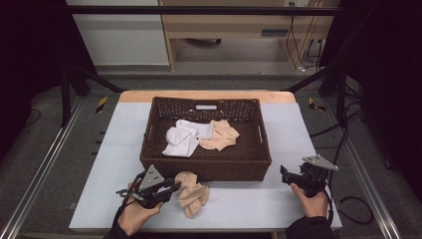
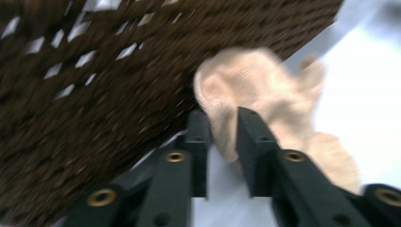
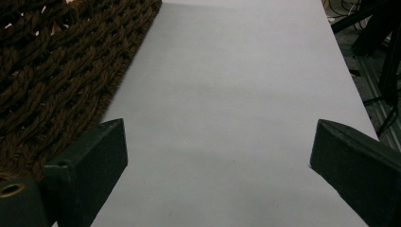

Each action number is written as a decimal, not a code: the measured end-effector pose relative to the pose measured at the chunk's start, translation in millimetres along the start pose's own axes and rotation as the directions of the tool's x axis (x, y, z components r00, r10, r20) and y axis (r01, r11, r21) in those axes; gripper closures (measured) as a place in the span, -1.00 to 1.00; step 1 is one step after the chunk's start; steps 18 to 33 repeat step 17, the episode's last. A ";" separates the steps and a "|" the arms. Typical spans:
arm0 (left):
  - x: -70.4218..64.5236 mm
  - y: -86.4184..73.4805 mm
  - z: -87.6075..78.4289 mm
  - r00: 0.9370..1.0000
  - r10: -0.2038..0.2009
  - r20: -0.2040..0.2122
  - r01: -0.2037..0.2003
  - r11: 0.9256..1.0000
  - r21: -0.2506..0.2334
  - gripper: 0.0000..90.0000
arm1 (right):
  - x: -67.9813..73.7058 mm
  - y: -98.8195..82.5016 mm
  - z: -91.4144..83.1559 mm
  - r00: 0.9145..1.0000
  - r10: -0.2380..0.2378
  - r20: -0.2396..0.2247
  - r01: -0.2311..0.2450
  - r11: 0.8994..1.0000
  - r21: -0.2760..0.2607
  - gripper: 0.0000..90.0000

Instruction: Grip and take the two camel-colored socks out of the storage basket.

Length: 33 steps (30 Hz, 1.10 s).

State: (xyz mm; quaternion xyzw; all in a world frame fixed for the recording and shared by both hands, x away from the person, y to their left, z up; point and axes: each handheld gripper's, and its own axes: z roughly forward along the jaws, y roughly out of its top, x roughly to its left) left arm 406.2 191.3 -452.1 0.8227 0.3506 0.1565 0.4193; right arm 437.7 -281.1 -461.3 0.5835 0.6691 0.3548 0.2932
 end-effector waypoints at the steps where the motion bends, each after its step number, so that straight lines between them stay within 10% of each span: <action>1: 2.4 -2.5 -0.7 1.000 -0.005 -0.004 0.005 1.000 0.005 0.46 | -0.1 0.1 0.2 1.000 -0.001 -0.001 0.001 1.000 0.000 -0.89; 14: 36.9 -36.5 -28.1 0.983 -0.132 -0.127 0.128 0.991 -0.042 -0.20 | -2.5 0.2 -2.1 1.000 0.012 0.008 -0.012 1.000 -0.012 -0.90; 33: 44.4 -40.6 -31.0 0.981 -0.124 -0.152 0.120 0.992 -0.033 -0.26 | -2.7 0.1 -1.1 1.000 0.013 0.005 -0.013 1.000 -0.008 -0.90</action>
